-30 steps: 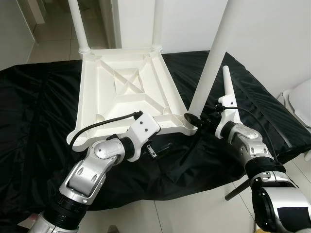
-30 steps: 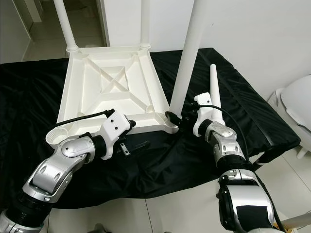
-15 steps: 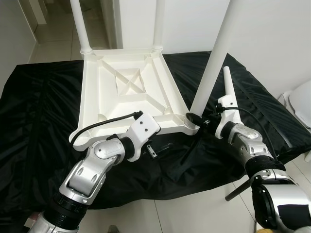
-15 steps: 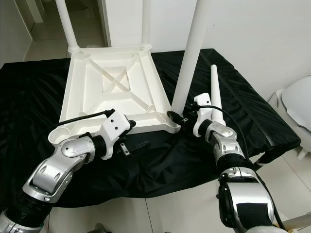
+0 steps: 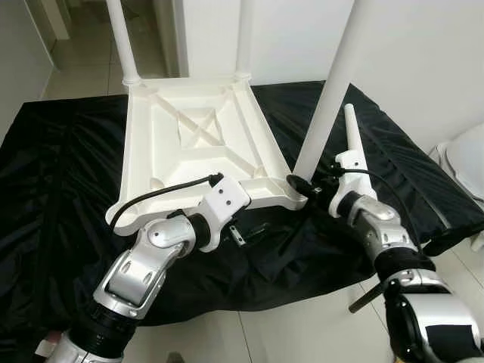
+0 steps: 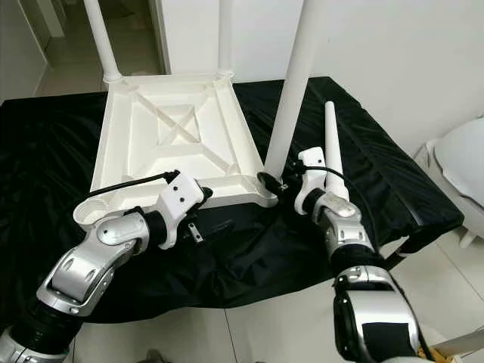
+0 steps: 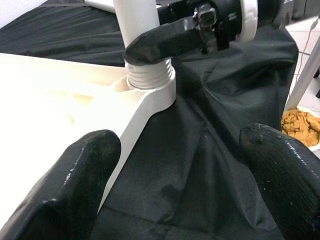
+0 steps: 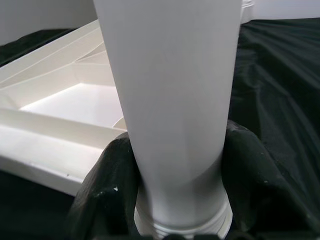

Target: Building children table

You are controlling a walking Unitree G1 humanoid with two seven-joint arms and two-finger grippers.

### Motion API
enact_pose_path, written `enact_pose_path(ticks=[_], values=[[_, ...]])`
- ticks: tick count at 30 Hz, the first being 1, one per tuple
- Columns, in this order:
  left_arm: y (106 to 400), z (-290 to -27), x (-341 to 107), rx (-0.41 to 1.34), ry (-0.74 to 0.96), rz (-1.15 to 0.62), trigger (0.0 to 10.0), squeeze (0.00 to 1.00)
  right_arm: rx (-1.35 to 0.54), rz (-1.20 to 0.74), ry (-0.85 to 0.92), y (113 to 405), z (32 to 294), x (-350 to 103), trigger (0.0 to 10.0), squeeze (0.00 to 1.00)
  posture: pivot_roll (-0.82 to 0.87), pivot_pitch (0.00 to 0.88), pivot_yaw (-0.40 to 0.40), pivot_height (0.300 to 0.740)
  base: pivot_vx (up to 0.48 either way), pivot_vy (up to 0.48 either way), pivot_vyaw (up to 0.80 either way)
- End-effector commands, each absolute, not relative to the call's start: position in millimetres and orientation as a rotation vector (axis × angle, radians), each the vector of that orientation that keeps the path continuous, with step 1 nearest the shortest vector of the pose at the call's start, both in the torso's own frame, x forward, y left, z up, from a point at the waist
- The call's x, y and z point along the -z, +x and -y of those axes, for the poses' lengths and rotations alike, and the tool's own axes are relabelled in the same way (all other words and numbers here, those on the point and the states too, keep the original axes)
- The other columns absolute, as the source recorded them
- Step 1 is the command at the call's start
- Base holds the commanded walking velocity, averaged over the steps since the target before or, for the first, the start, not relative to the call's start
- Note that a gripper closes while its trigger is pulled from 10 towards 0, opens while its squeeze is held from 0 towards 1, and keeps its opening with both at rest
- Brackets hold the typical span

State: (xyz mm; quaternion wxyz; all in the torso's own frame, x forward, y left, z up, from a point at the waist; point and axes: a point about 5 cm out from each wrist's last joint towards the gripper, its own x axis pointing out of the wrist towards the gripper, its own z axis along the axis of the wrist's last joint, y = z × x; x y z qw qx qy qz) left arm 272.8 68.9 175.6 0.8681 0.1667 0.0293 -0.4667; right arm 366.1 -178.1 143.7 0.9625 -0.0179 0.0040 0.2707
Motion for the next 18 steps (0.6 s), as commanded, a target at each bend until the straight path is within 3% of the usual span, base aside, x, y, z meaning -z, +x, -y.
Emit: enact_pose_path(ticks=[1,9,11,18], values=[[271,-68,-174,0.978,0.350,-0.065,10.0,0.00,-0.503,-0.026,0.032,363,175,-135,0.0,0.00,-0.04,0.016,-0.011,0.740,0.000,0.000,0.00],[271,-67,-175,0.983,0.348,-0.065,10.0,0.00,-0.448,0.016,0.071,361,159,-137,0.0,0.00,-0.04,0.022,-0.009,0.740,0.000,0.000,0.00],[270,-68,-175,0.983,0.348,-0.069,10.0,0.00,-0.309,0.024,0.116,361,144,-139,0.0,0.00,-0.04,0.032,-0.004,0.740,0.000,0.000,0.00],[270,-69,-175,0.982,0.346,-0.072,10.0,0.00,-0.154,0.030,0.121,357,126,-140,0.0,0.00,-0.04,0.036,-0.001,0.740,0.000,0.000,0.00]])
